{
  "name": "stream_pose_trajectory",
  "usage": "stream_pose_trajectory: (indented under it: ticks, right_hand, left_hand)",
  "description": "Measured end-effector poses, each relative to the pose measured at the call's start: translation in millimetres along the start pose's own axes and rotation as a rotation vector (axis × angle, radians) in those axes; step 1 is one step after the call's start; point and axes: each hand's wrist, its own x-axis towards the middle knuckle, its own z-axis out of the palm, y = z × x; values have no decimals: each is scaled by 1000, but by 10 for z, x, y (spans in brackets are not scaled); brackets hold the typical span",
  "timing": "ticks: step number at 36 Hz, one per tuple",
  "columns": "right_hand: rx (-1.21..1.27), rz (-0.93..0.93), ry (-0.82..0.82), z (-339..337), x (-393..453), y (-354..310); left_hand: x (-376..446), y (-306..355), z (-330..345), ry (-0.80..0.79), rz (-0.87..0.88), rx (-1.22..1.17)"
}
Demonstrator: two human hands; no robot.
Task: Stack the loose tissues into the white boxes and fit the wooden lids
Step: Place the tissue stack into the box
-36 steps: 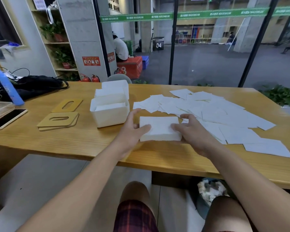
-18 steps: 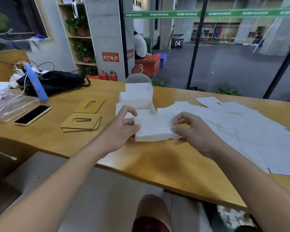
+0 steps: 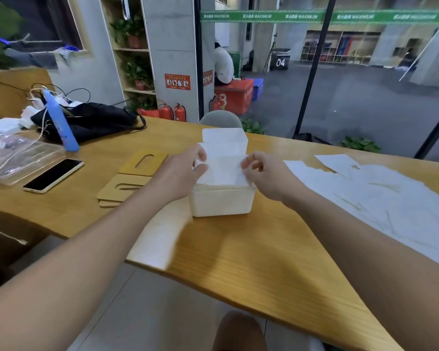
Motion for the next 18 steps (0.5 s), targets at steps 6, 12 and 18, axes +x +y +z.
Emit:
stream_pose_trajectory:
  ticks: [6,12,18]
  right_hand:
    - [-212,-52,-4,20,65,46]
    - [-334,-136,-4,70,55,93]
    - [-370,-136,36,42,112,128]
  left_hand:
    - [52,10,182,22,37,292]
    - [138,-53,194,-13,-19,383]
    - [140,38,136,-39,6,577]
